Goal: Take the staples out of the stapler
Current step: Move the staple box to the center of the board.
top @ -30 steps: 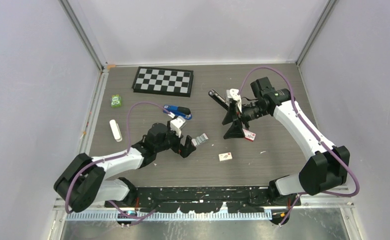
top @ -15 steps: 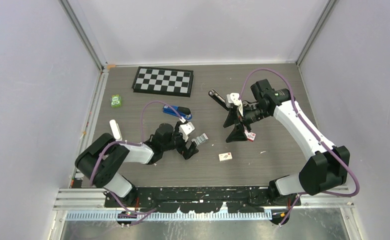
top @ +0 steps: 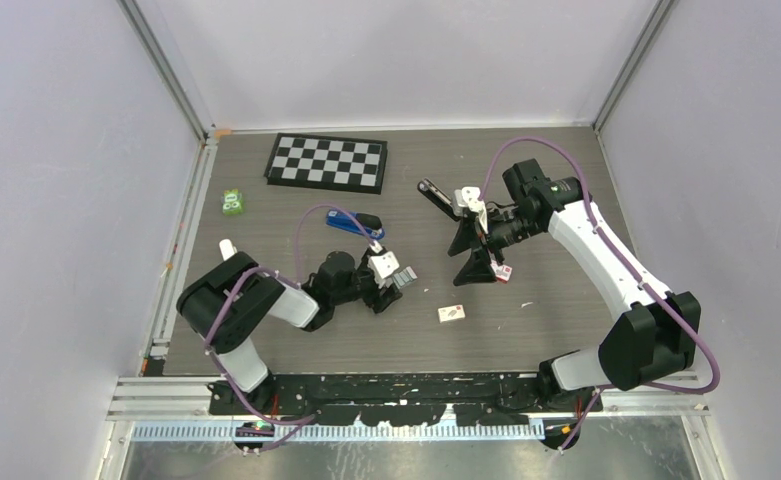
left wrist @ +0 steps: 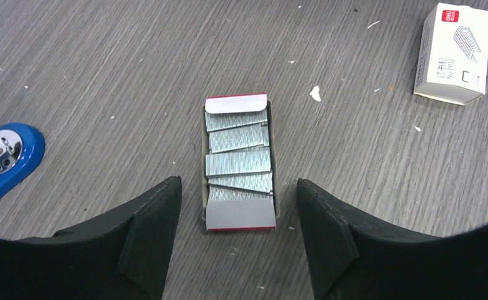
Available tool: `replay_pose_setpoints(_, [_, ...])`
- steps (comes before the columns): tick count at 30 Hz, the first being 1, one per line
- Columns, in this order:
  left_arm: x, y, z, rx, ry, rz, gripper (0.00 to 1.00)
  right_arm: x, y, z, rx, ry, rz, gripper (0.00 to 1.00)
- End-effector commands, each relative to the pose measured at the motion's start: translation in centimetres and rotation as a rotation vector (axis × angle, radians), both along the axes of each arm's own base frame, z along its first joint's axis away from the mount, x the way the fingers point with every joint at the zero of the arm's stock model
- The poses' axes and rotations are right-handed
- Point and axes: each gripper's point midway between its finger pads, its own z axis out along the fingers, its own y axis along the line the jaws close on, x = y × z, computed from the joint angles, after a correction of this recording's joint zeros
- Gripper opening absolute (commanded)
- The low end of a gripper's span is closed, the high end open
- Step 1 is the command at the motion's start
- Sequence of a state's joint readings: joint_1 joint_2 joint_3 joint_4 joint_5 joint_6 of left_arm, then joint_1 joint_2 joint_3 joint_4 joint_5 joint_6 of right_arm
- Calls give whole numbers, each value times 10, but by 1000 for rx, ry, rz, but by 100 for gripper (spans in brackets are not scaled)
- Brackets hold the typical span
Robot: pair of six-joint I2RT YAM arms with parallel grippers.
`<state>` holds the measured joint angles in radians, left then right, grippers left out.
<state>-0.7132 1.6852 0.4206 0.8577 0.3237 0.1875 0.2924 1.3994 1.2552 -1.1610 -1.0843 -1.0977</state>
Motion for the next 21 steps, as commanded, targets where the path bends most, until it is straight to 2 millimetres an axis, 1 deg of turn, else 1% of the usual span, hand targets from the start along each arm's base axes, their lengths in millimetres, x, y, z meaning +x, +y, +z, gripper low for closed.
replay_pose_setpoints(1, [14, -11, 13, -13, -103, -15, 66, 3, 1, 12, 22, -36, 8, 76])
replay_pose_setpoints(5, [13, -13, 7, 3, -99, -21, 64, 3, 0, 12, 20, -39, 7, 76])
replay_pose_setpoints(13, [13, -17, -2, 33, -105, -26, 63, 4, -2, 12, 17, -42, 1, 76])
replay_pose_setpoints(17, [12, -18, -4, 37, -103, -27, 59, 5, -3, 11, 15, -42, -3, 76])
replay_pose_setpoints(21, [10, -17, -4, 40, -96, -30, 51, 7, -6, 7, -6, -54, -2, 76])
